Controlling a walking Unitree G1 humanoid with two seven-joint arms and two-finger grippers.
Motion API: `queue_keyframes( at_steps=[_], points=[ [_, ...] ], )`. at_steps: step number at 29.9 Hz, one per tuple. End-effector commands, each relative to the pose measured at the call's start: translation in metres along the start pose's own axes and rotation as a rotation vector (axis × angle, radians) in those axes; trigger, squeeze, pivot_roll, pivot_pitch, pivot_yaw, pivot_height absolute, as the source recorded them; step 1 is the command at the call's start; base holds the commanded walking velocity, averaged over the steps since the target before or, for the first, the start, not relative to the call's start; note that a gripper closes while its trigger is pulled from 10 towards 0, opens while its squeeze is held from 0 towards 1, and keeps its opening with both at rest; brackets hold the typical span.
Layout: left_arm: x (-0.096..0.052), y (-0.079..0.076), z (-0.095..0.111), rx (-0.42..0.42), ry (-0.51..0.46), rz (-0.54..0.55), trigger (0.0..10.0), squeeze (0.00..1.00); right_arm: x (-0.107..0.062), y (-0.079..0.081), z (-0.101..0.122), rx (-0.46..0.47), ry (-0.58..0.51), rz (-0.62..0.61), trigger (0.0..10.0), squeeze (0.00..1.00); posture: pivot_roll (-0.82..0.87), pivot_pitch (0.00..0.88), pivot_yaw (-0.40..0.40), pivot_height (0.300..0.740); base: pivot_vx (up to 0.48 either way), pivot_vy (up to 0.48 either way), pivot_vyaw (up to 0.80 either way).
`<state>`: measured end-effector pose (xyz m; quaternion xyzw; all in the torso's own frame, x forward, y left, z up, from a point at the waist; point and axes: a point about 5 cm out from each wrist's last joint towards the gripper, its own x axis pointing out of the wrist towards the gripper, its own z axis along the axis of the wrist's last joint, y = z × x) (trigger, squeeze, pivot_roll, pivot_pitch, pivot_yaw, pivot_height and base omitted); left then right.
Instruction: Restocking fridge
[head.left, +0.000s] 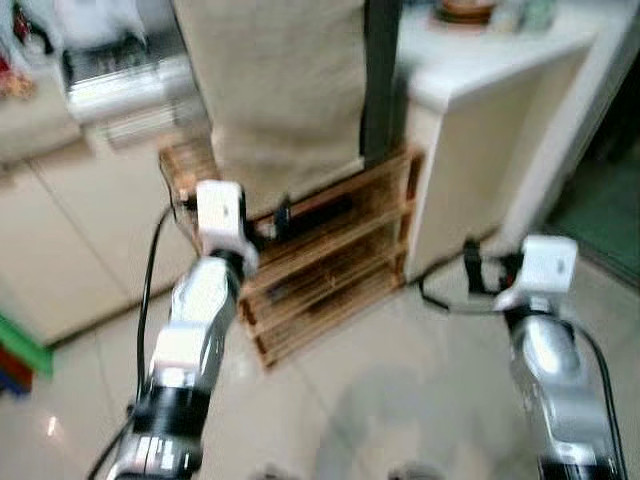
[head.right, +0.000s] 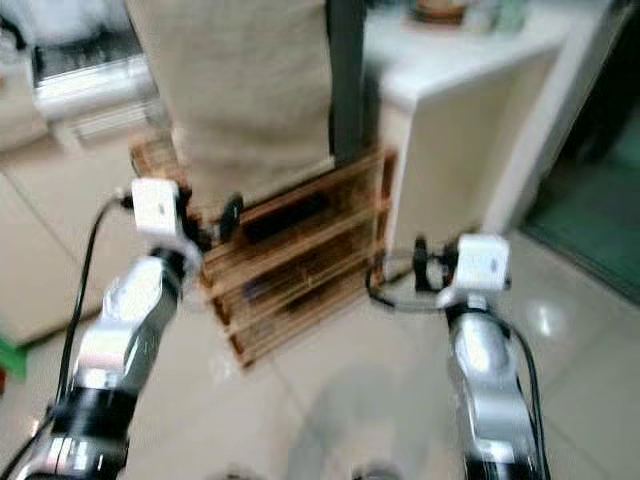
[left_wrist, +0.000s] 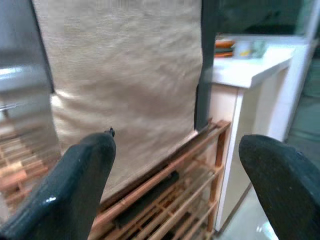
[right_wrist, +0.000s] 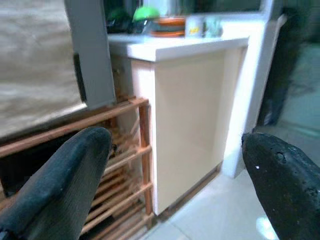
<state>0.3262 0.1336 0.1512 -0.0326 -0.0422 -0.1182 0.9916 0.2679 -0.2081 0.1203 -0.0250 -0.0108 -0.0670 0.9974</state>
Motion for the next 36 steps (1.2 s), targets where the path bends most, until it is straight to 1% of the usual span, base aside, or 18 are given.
queue_keyframes(
  at_steps=[1, 4, 9, 13, 20, 30, 34, 36],
  points=[
    [-0.002, 0.009, -0.001, 0.025, 0.009, 0.019, 10.0, 0.0, -0.001, 0.007, 0.01, 0.002, -0.055, 0.027, 10.0, 0.0, -0.11, 0.0, 0.102, 0.711, 0.0, 0.0, 0.0],
    [-0.003, 0.004, 0.002, -0.006, -0.014, -0.025, 10.0, 0.0, 0.0, 0.008, 0.012, -0.002, -0.068, 0.032, 10.0, 0.0, -0.11, 0.0, 0.105, 0.711, 0.105, 0.106, 0.0],
    [-0.002, 0.008, 0.003, -0.007, -0.018, -0.008, 10.0, 0.0, 0.003, 0.01, 0.01, -0.006, -0.061, 0.039, 10.0, 0.0, -0.1, 0.0, 0.104, 0.711, 0.328, 0.341, 0.0],
    [-0.002, 0.012, 0.002, 0.007, -0.013, 0.008, 10.0, 0.0, 0.005, 0.013, 0.005, -0.009, -0.035, 0.045, 10.0, 0.0, -0.1, 0.0, 0.104, 0.711, 0.0, 0.451, 0.0],
    [-0.003, 0.014, 0.001, 0.012, -0.012, 0.022, 10.0, 0.0, 0.006, 0.015, 0.003, -0.006, -0.024, 0.056, 10.0, 0.0, -0.1, 0.0, 0.1, 0.711, 0.0, 0.458, -0.77],
    [-0.001, 0.01, 0.002, 0.016, -0.018, 0.003, 10.0, 0.0, 0.008, 0.016, 0.002, -0.005, -0.025, 0.057, 10.0, 0.0, -0.1, 0.0, 0.101, 0.711, 0.0, 0.456, -0.76],
    [0.0, 0.007, 0.003, 0.039, -0.02, -0.019, 10.0, 0.0, 0.007, 0.018, 0.001, 0.0, -0.023, 0.057, 10.0, 0.0, -0.1, 0.0, 0.102, 0.711, 0.0, 0.443, -0.75],
    [0.0, 0.005, 0.004, 0.04, -0.024, -0.024, 10.0, 0.0, 0.007, 0.018, 0.001, 0.002, -0.021, 0.057, 10.0, 0.0, -0.1, 0.0, 0.101, 0.711, 0.285, 0.386, -0.75]
  ],
)
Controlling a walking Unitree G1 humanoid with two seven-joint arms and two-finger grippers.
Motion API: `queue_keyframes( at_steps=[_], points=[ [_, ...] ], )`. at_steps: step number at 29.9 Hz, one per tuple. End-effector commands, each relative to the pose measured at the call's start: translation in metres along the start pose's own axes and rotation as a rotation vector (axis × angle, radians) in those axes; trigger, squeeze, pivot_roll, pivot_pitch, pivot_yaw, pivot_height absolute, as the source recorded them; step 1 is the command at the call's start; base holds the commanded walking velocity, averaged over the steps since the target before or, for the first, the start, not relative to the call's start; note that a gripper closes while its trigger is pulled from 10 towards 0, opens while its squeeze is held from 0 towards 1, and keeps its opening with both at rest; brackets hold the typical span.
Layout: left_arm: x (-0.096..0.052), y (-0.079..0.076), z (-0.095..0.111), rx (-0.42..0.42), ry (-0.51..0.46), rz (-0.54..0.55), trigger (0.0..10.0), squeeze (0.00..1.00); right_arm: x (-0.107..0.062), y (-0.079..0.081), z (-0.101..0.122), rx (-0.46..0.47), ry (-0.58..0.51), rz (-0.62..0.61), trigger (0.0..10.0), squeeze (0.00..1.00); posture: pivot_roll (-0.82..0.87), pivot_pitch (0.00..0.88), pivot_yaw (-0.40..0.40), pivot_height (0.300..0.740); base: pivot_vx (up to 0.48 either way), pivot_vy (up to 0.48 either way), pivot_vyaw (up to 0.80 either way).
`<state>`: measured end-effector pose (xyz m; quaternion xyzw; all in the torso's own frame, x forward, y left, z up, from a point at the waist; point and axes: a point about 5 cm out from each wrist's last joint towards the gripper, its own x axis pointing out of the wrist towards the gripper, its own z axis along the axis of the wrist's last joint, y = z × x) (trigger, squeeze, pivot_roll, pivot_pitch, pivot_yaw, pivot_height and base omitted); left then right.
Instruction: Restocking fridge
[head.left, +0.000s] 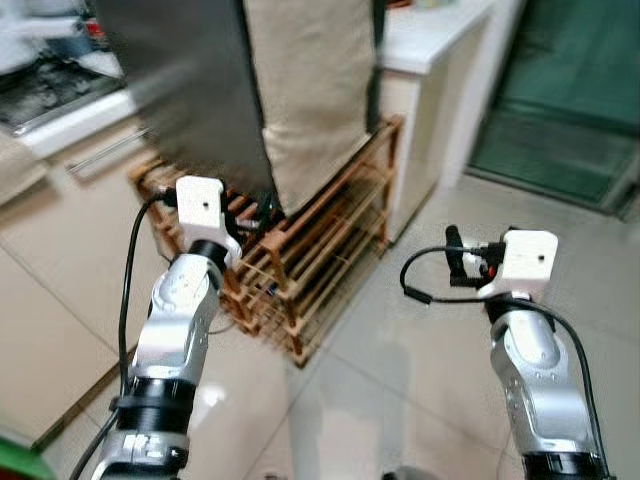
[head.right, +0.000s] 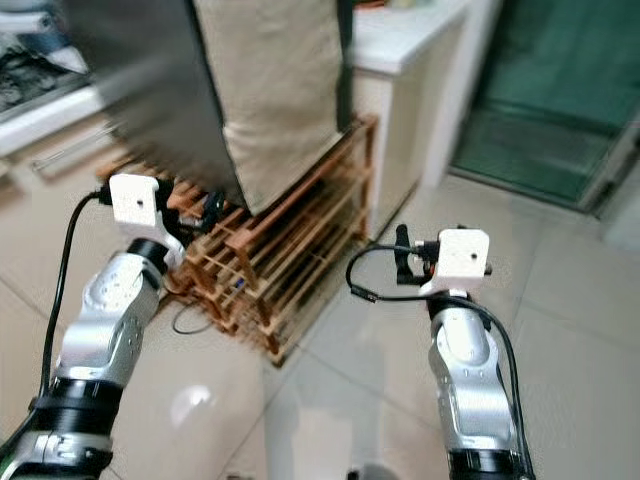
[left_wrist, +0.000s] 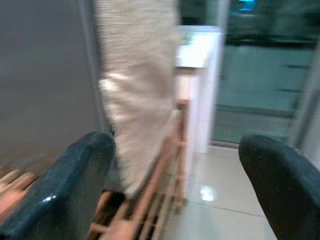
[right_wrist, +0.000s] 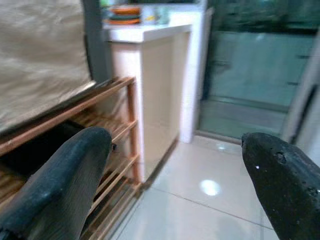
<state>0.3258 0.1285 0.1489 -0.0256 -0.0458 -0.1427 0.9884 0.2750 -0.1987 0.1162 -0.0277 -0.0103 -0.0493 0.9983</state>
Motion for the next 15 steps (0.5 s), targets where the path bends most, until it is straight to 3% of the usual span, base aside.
queue_keyframes(
  at_steps=[1, 15],
  points=[
    [-0.0006, 0.0094, 0.0069, 0.03, -0.022, 0.022, 10.0, 0.0, 0.0021, 0.0077, 0.0045, 0.009, -0.021, 0.02, 10.0, 0.0, -0.1, 0.0, 0.101, 0.711, 0.379, 0.292, -0.75],
    [0.0012, 0.0034, 0.0091, 0.006, -0.038, 0.001, 10.0, 0.0, 0.0032, 0.0046, 0.0092, 0.007, -0.045, 0.009, 10.0, 0.0, -0.11, 0.0, 0.097, 0.711, 0.402, 0.26, -0.75]
  ],
)
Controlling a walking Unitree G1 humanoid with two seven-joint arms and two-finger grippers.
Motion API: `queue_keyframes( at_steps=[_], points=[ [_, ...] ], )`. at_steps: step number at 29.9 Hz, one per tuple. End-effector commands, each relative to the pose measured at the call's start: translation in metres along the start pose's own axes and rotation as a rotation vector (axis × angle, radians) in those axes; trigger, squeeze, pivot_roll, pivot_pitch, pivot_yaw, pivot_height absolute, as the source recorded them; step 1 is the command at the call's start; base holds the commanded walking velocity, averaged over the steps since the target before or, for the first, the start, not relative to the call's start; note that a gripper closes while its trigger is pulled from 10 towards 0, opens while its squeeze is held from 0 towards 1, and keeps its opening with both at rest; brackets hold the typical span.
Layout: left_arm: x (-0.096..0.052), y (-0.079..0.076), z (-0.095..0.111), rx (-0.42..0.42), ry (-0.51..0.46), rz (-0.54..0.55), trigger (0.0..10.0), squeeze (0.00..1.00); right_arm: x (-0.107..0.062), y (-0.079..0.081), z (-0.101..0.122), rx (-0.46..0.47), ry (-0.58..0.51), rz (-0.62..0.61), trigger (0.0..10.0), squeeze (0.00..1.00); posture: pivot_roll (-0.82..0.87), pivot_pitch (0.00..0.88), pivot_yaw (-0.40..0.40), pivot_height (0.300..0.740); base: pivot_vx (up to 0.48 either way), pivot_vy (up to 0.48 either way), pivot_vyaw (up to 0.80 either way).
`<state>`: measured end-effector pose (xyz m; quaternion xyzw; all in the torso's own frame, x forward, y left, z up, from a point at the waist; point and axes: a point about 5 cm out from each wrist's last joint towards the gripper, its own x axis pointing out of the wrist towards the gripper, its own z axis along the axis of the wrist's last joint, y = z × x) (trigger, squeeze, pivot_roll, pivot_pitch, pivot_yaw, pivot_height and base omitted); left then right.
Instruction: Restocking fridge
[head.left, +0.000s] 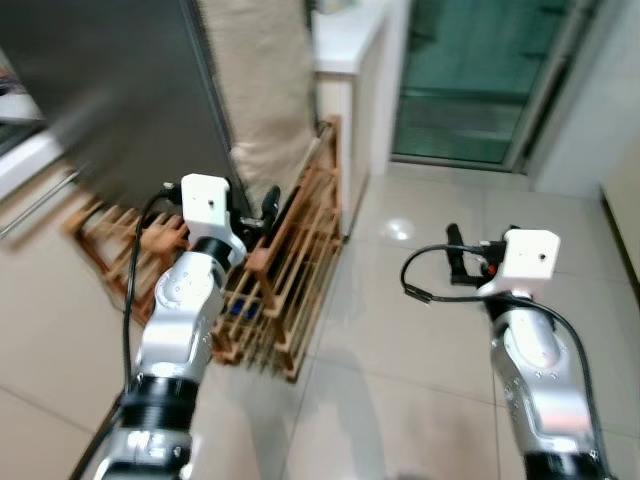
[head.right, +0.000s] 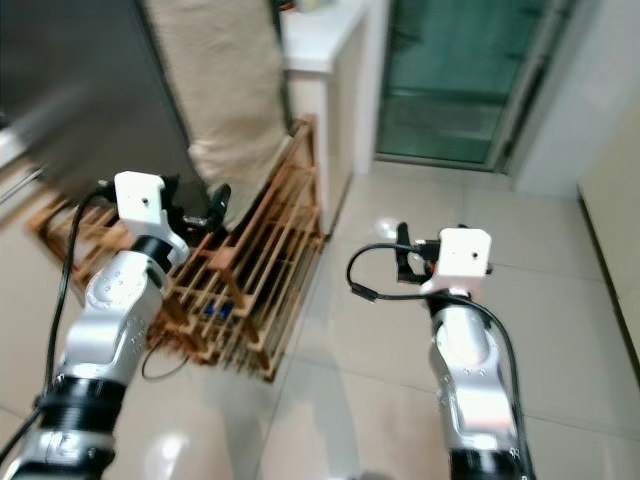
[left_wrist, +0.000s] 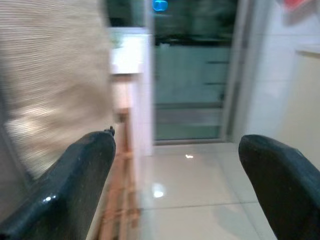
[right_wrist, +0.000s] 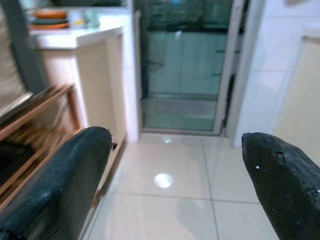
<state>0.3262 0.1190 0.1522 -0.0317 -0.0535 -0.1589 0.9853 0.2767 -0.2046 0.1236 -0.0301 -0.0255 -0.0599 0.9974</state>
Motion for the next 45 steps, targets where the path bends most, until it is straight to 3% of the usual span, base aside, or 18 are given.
queue_keyframes(
  at_steps=[1, 25, 29, 36, 45],
  points=[
    [-0.002, 0.012, 0.007, 0.018, -0.021, 0.034, 10.0, 0.0, 0.001, 0.011, 0.002, 0.011, -0.014, 0.03, 10.0, 0.0, -0.11, 0.0, 0.097, 0.711, 0.368, 0.292, -0.74],
    [-0.003, 0.021, 0.012, -0.044, -0.06, 0.112, 10.0, 0.0, 0.001, 0.015, 0.002, -0.003, -0.023, 0.051, 10.0, 0.0, -0.11, 0.0, 0.089, 0.711, 0.049, 0.0, -0.03],
    [0.001, 0.035, 0.02, -0.069, -0.083, 0.213, 10.0, 0.0, 0.003, 0.016, 0.011, 0.014, -0.054, 0.046, 10.0, 0.0, -0.11, 0.0, 0.089, 0.711, 0.0, 0.0, 0.0],
    [0.014, 0.019, 0.024, -0.047, -0.071, 0.155, 10.0, 0.0, 0.004, 0.018, 0.01, 0.013, -0.051, 0.052, 10.0, 0.0, -0.11, 0.0, 0.088, 0.711, 0.0, 0.0, 0.0],
    [0.036, 0.008, 0.031, -0.044, -0.056, 0.162, 10.0, 0.0, 0.003, 0.022, 0.01, 0.015, -0.051, 0.059, 10.0, 0.0, -0.11, 0.0, 0.094, 0.711, 0.0, 0.0, 0.0]
  ],
)
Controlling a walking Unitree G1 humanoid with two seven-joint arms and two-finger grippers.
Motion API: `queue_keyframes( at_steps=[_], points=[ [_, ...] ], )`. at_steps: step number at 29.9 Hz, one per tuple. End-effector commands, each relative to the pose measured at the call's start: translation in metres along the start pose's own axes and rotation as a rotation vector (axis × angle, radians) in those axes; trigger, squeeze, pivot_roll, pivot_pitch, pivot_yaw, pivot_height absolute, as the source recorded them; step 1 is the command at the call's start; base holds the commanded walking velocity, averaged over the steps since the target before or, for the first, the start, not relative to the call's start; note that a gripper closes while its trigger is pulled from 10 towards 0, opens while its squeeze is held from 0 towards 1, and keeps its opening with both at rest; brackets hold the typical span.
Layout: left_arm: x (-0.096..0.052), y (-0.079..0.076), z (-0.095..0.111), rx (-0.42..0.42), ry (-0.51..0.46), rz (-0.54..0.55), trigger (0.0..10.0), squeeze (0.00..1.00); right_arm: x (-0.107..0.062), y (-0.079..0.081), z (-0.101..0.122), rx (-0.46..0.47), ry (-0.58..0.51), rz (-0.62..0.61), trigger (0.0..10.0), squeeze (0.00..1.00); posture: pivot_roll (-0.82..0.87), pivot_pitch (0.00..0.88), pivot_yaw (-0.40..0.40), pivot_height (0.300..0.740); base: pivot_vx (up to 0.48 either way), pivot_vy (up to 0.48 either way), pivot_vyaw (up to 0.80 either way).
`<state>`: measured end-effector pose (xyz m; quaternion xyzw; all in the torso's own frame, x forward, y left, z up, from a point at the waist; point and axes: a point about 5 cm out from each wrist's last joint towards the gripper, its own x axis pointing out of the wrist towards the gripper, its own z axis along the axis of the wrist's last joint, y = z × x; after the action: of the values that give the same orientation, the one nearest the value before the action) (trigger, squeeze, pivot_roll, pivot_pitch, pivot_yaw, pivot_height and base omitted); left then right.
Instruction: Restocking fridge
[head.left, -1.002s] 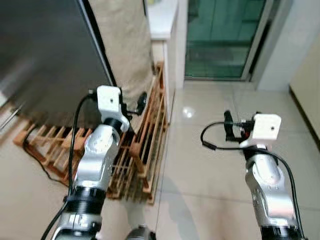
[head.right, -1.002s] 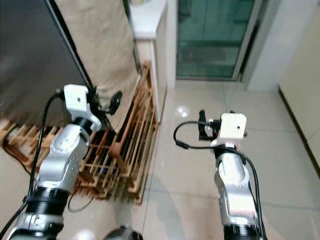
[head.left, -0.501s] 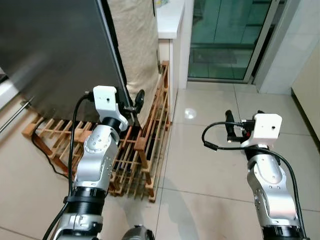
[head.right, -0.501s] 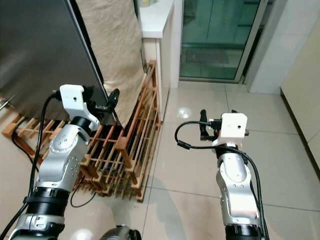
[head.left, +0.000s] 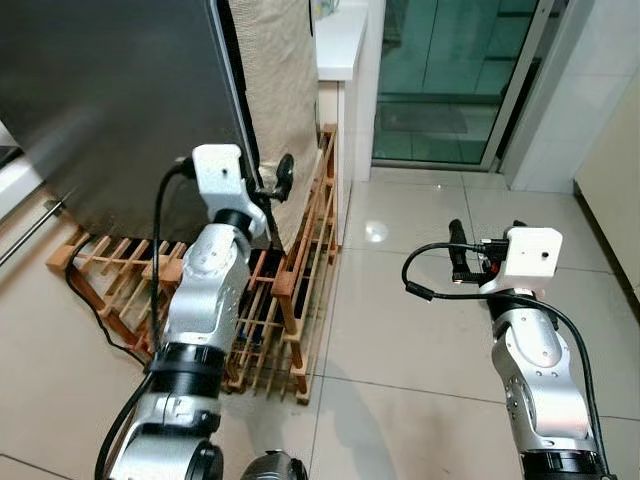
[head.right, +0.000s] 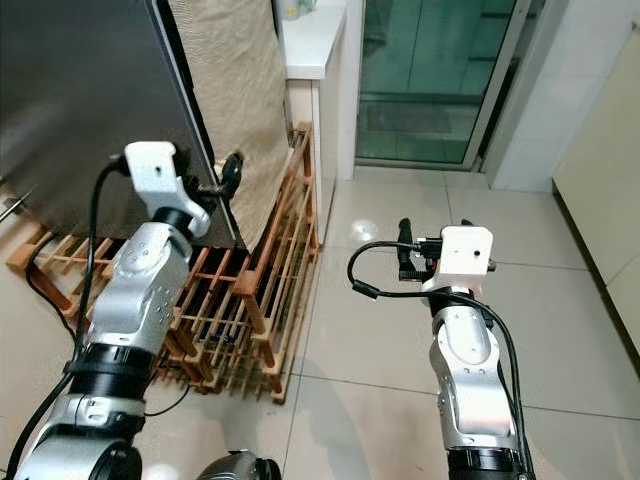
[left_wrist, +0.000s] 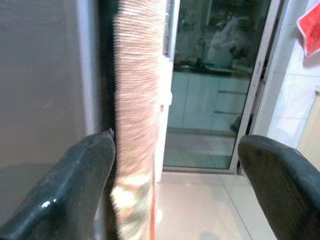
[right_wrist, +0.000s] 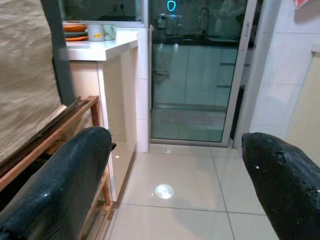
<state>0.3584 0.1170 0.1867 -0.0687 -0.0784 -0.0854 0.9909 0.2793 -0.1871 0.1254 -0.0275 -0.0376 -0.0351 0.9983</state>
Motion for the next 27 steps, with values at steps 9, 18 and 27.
queue_keyframes(
  at_steps=[9, 18, 27],
  points=[
    [0.024, 0.006, 0.007, -0.006, 0.026, 0.114, 10.0, 0.0, -0.006, 0.005, 0.005, 0.008, -0.017, 0.005, 10.0, 0.0, -0.14, 0.0, 0.113, 0.711, 0.0, 0.0, 0.0],
    [0.014, 0.019, 0.008, -0.035, 0.0, 0.092, 10.0, 0.0, -0.015, 0.0, 0.004, -0.005, -0.004, -0.013, 10.0, 0.0, -0.16, 0.0, 0.127, 0.711, 0.0, 0.0, 0.0],
    [-0.05, 0.037, 0.003, 0.007, -0.011, -0.057, 10.0, 0.0, -0.047, -0.004, 0.02, -0.026, -0.031, -0.031, 10.0, 0.0, -0.11, 0.0, 0.103, 0.711, 0.0, 0.0, 0.0]
  ],
)
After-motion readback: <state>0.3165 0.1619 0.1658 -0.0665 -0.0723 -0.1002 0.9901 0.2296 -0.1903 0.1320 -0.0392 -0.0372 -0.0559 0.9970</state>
